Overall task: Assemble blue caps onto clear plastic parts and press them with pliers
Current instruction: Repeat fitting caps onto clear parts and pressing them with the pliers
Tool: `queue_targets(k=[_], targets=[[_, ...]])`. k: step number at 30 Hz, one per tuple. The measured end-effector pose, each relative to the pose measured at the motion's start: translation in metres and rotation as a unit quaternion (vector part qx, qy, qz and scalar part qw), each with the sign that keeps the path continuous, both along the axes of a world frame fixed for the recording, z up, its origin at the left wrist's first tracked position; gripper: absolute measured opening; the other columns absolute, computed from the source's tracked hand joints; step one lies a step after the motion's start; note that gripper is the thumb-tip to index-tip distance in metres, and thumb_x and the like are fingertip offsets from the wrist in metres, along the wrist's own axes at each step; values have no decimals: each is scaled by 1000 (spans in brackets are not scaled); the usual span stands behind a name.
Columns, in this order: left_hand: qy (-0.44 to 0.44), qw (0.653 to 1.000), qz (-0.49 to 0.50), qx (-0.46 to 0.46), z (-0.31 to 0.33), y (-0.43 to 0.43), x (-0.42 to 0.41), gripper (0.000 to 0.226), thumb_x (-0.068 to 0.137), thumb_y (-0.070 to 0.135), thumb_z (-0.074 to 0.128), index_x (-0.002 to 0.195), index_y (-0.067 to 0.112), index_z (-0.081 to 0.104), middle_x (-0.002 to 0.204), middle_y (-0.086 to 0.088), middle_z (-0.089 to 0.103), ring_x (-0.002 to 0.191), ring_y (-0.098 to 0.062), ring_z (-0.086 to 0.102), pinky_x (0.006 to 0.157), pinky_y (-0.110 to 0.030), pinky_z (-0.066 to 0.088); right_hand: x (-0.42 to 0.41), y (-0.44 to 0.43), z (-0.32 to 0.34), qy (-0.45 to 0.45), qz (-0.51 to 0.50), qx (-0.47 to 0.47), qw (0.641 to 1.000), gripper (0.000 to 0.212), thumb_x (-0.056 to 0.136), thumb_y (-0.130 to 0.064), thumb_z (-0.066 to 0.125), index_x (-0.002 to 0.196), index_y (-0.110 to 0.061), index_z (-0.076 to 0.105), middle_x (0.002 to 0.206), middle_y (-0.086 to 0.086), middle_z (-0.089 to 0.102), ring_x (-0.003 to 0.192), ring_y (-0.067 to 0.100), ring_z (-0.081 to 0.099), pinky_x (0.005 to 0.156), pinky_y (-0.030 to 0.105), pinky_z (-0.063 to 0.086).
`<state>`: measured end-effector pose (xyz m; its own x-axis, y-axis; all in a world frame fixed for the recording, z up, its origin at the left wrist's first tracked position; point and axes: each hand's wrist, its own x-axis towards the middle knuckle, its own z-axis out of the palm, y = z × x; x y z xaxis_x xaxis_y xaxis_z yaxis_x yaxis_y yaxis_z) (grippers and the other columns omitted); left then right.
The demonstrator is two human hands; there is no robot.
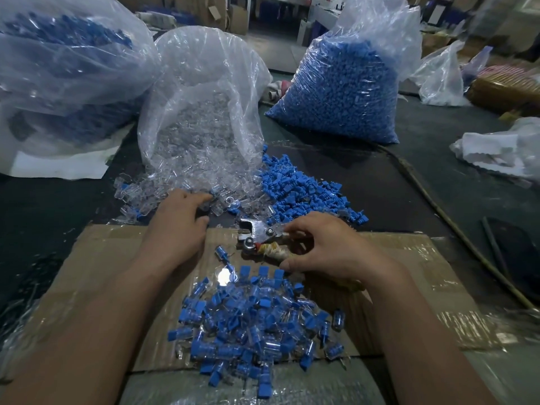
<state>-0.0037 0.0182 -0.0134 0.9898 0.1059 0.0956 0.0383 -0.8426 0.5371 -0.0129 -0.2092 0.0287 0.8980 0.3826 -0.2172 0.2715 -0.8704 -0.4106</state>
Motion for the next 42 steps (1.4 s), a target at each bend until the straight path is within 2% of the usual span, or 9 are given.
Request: queue_targets(k=[9,12,15,19,23,27,34,38,42], targets=[[-78,996,35,-38,2,0,0,12,88,11,58,98,14,64,95,0,57,84,-12,47,77,-26,33,0,-2,-1,-3,-17,35,999,52,72,-59,63,115,-31,55,89,-24,41,85,-1,43,68,20,34],[-78,968,52,-233,13,-6,-6,13,89,9,55,93,19,63,85,7,58,70,-6,56,65,-16,41,1,-2,1,-32,-26,63,997,38,80,-53,58,107,-27,59,87,-22,46,83,-2,44,68,16,35],[-37,890,34,-453,29,-14,-19,17,87,2,55,89,15,65,85,-6,64,69,-13,63,58,-20,51,4,-5,1,-99,-72,96,988,22,86,-42,56,98,-25,64,83,-20,51,80,-3,48,66,12,34],[-31,899,-29,-435,41,-20,-30,16,77,0,65,84,15,64,80,-5,66,63,-5,66,49,-11,48,10,-12,-1,-168,-160,119,965,9,89,-30,58,86,-24,65,71,-19,53,68,-3,51,60,17,36],[-22,891,-36,-453,42,-24,-31,14,77,6,63,87,15,60,82,-7,66,66,-11,66,53,-14,50,15,-15,-8,-166,-196,118,959,7,89,-24,60,87,-22,66,74,-17,55,68,-1,51,65,22,41],[4,850,-38,-525,39,-24,-31,15,83,7,56,90,14,67,88,-10,69,78,-19,67,57,-22,55,19,-6,-13,-173,-173,121,962,10,86,-21,62,92,-18,70,81,-14,54,78,3,51,76,25,43],[-7,839,-52,-542,37,-27,-31,22,67,20,60,88,14,63,74,0,70,67,-13,67,58,-20,53,26,8,-21,-161,-117,27,980,18,88,-26,58,100,-20,70,100,-2,60,91,12,51,81,31,45],[-2,855,-50,-516,37,-28,-31,21,64,20,62,84,14,63,73,0,70,66,-13,67,59,-21,55,27,7,-19,-129,-141,21,981,13,84,-35,62,86,-25,69,96,-5,61,88,12,53,81,37,48],[-6,871,-56,-487,35,-28,-33,24,68,2,65,85,20,67,77,5,70,74,-10,68,66,-20,55,29,8,-15,-74,-168,21,983,17,80,-37,65,65,-32,59,82,-12,60,84,11,56,76,36,49]])
